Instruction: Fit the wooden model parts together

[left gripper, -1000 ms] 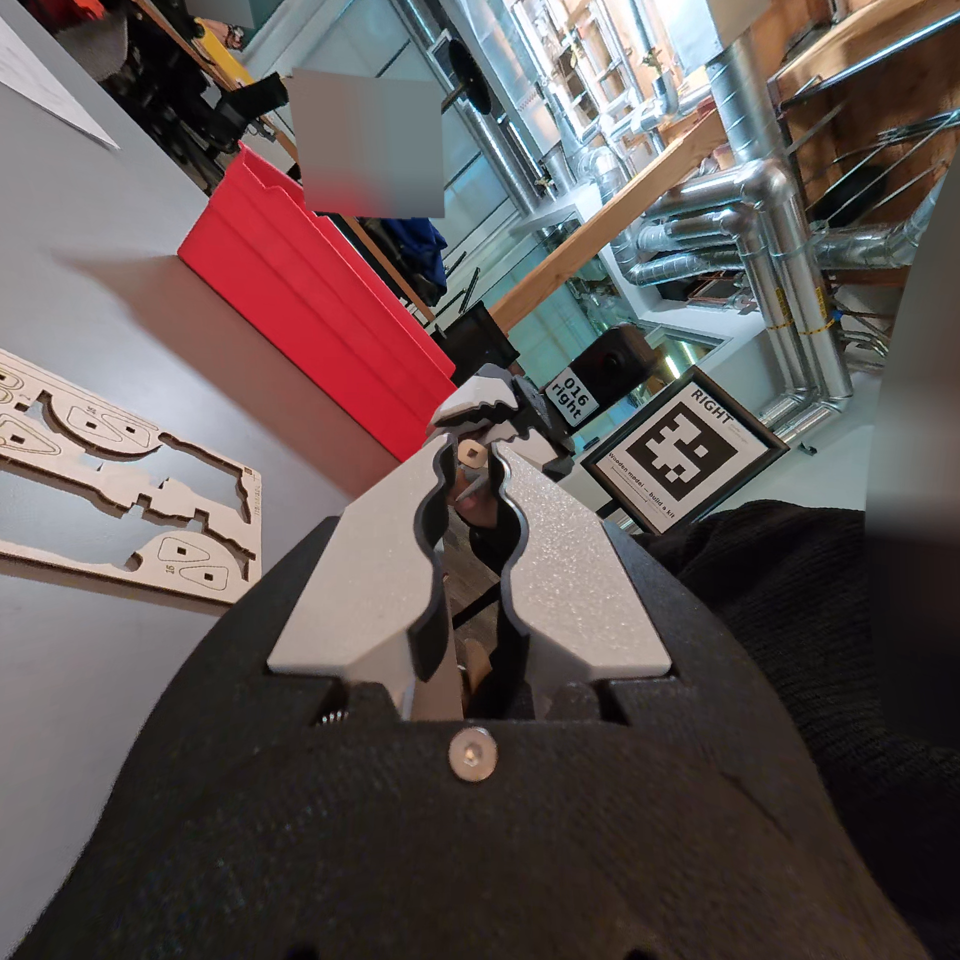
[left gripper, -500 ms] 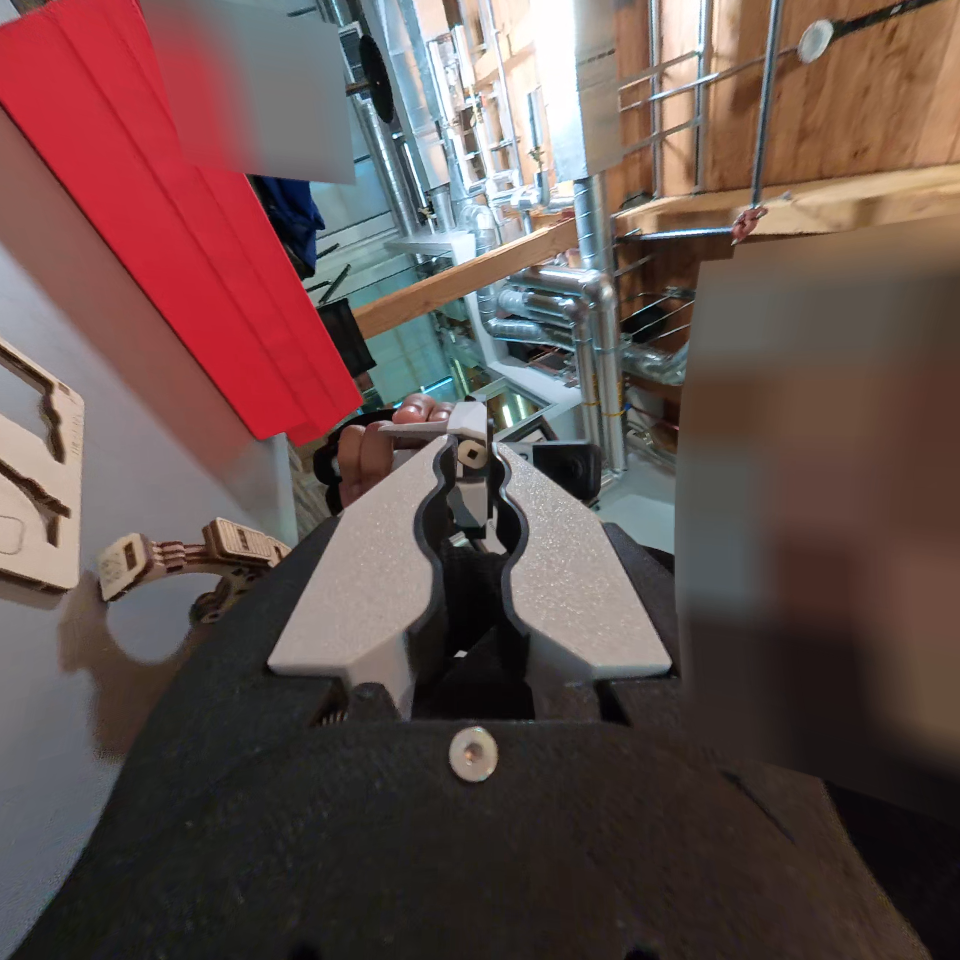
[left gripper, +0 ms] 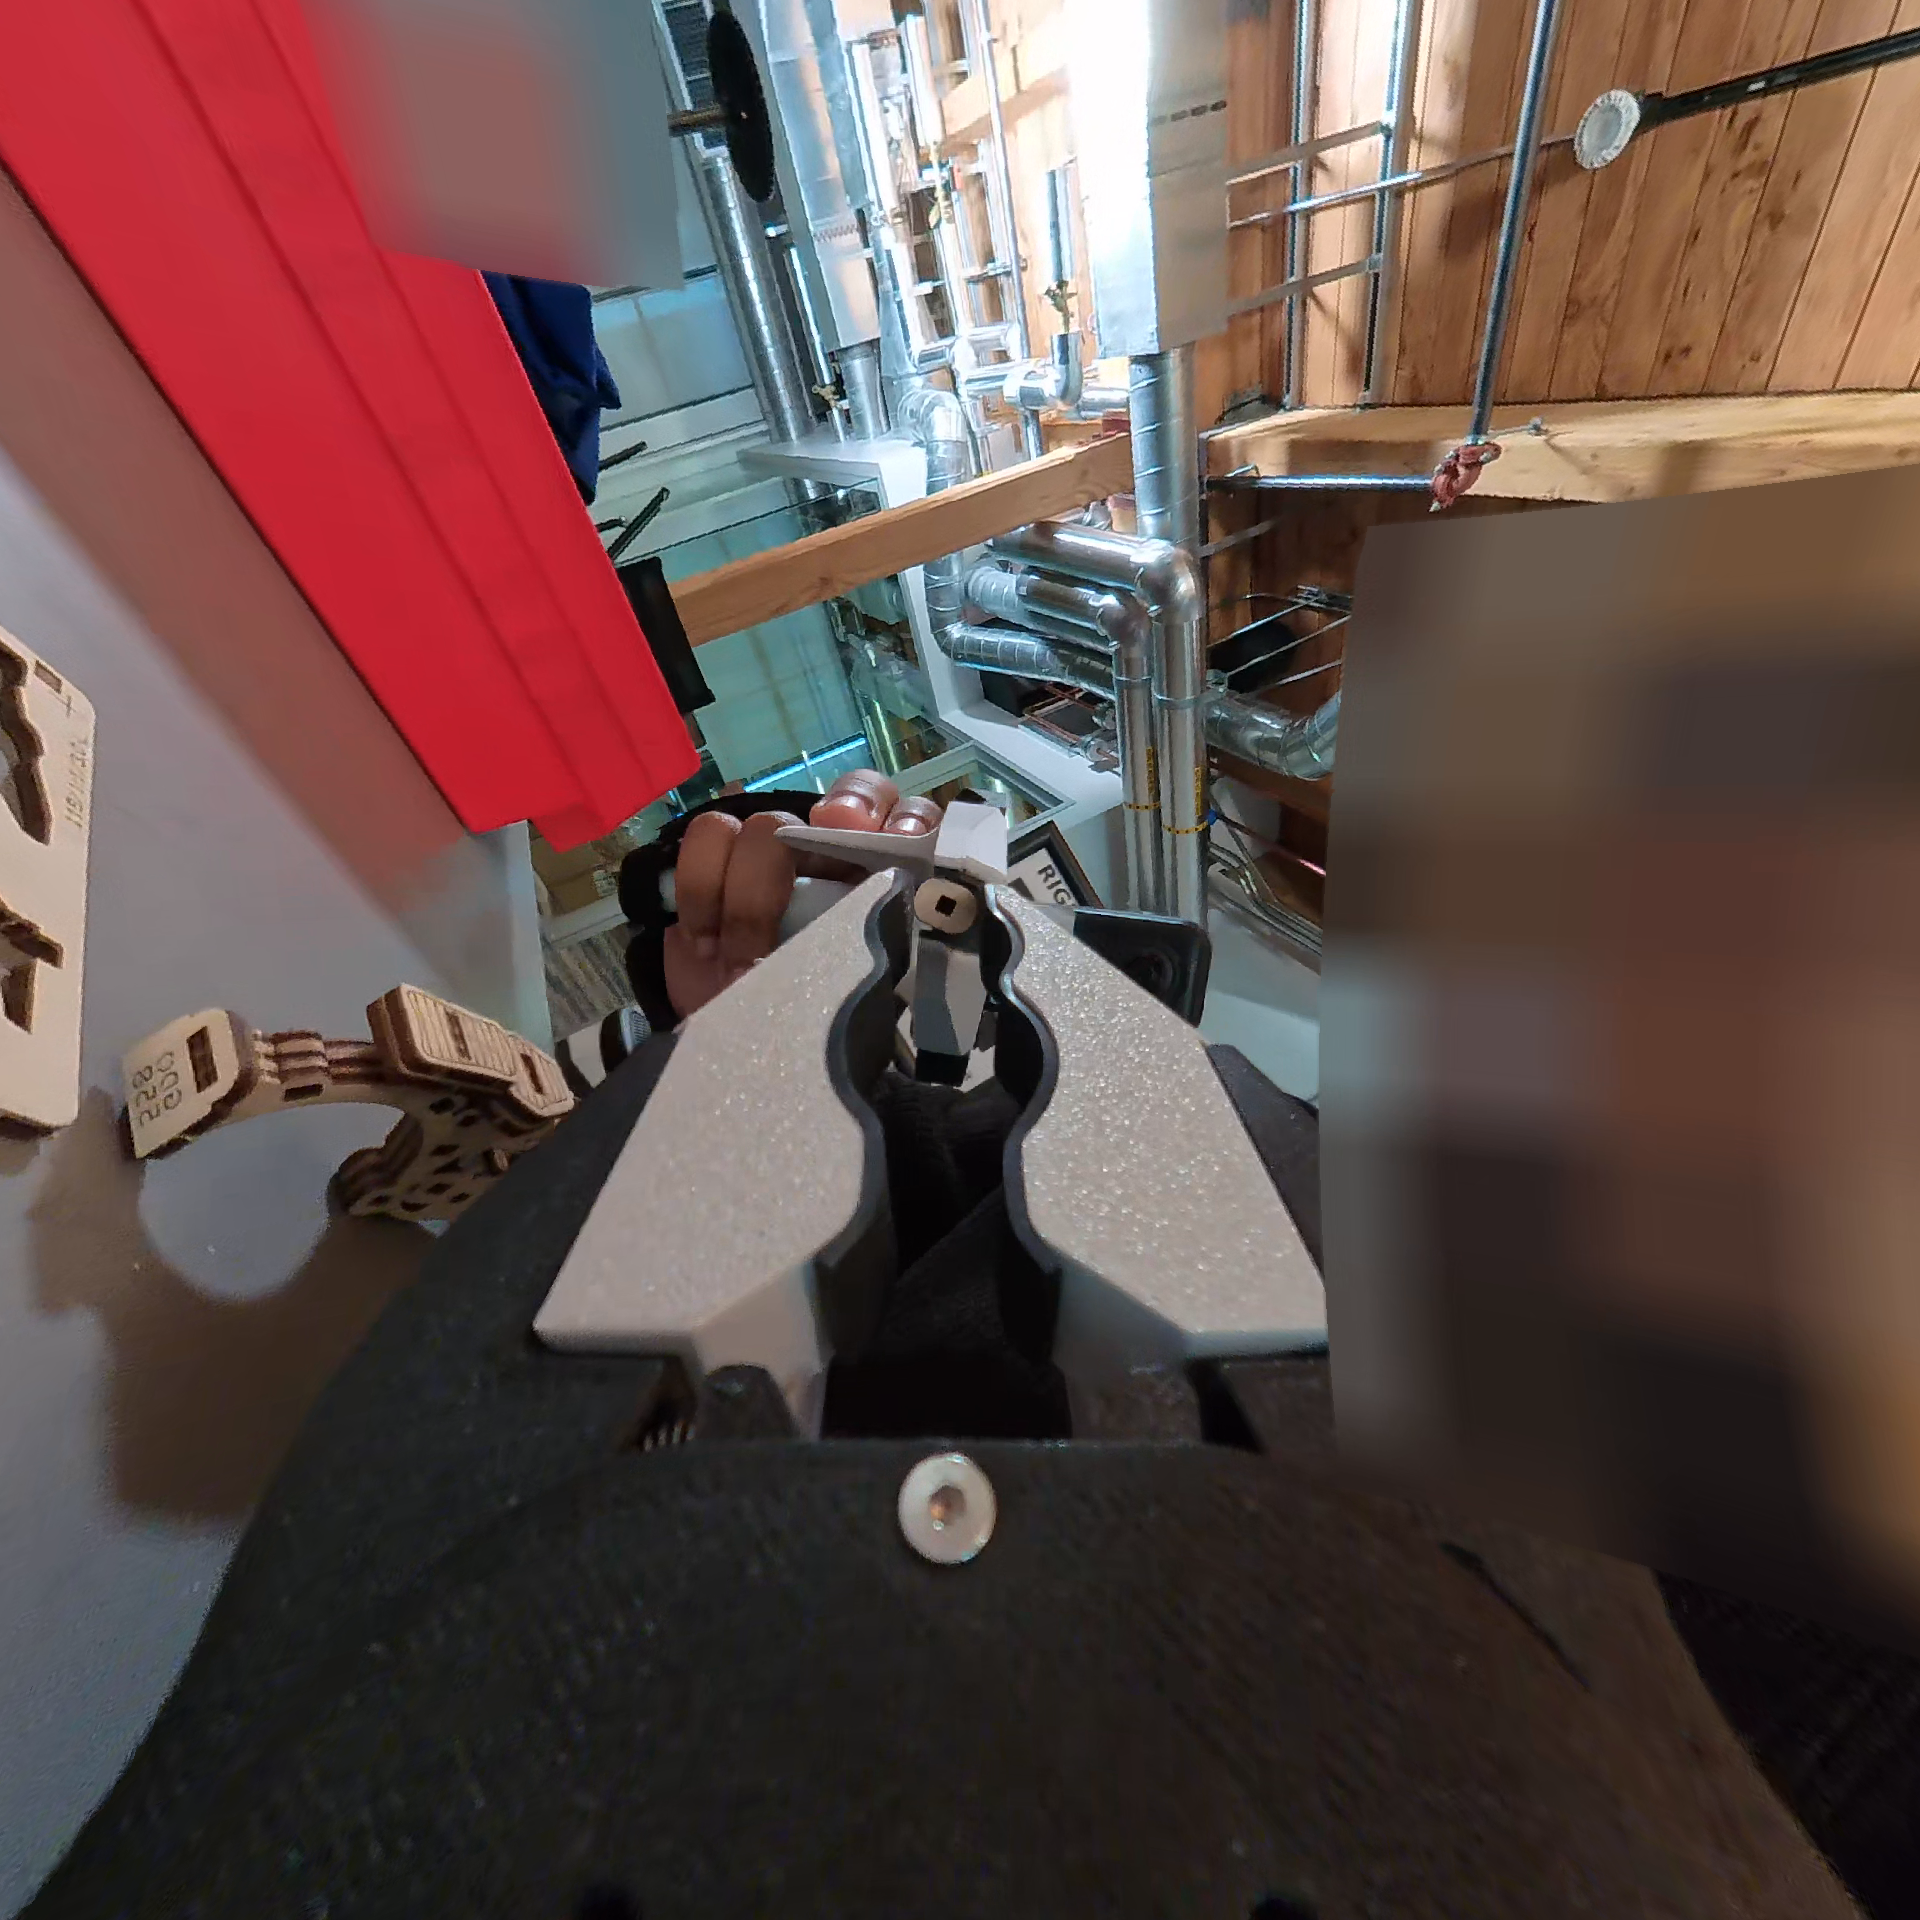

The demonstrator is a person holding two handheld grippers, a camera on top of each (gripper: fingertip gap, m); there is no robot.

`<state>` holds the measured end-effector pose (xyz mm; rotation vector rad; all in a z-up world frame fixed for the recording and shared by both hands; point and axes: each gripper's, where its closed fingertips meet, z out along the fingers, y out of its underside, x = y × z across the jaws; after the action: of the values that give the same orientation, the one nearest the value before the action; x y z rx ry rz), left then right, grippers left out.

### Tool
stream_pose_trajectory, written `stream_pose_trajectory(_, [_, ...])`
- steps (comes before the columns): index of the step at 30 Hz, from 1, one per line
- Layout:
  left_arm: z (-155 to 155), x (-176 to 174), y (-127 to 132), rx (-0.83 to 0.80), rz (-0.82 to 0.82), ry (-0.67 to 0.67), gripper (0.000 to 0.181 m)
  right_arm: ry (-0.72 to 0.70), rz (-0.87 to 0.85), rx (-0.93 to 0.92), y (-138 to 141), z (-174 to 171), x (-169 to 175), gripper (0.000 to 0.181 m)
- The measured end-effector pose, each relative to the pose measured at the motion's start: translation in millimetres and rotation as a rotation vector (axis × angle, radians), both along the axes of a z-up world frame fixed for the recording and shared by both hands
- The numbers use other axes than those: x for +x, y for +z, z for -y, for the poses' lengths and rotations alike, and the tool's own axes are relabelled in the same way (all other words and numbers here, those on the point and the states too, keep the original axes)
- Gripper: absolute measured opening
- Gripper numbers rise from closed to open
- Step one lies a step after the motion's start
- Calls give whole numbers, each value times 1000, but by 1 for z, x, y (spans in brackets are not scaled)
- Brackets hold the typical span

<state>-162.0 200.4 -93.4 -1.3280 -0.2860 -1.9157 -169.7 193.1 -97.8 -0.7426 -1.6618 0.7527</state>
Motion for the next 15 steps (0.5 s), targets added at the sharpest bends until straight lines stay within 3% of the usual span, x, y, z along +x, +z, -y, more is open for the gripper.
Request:
stream_pose_trajectory(1, [-1, -1, -1, 0, -16, 12, 13, -6, -9, -19, 2, -2, 0, 9])
stream_pose_trajectory(3, [-3, -5, -4, -7, -64, 46, 26, -18, -27, -112, 9, -12, 2, 9])
stream_pose_trajectory(10, [-5, -14, -6, 29, -187, 123, 27, -18, -2, -633, 12, -57, 9, 9])
stream_pose_trajectory(15, [-5, -6, -13, 57, -294, 122, 27, 14, 56, -787, 0, -61, 7, 9])
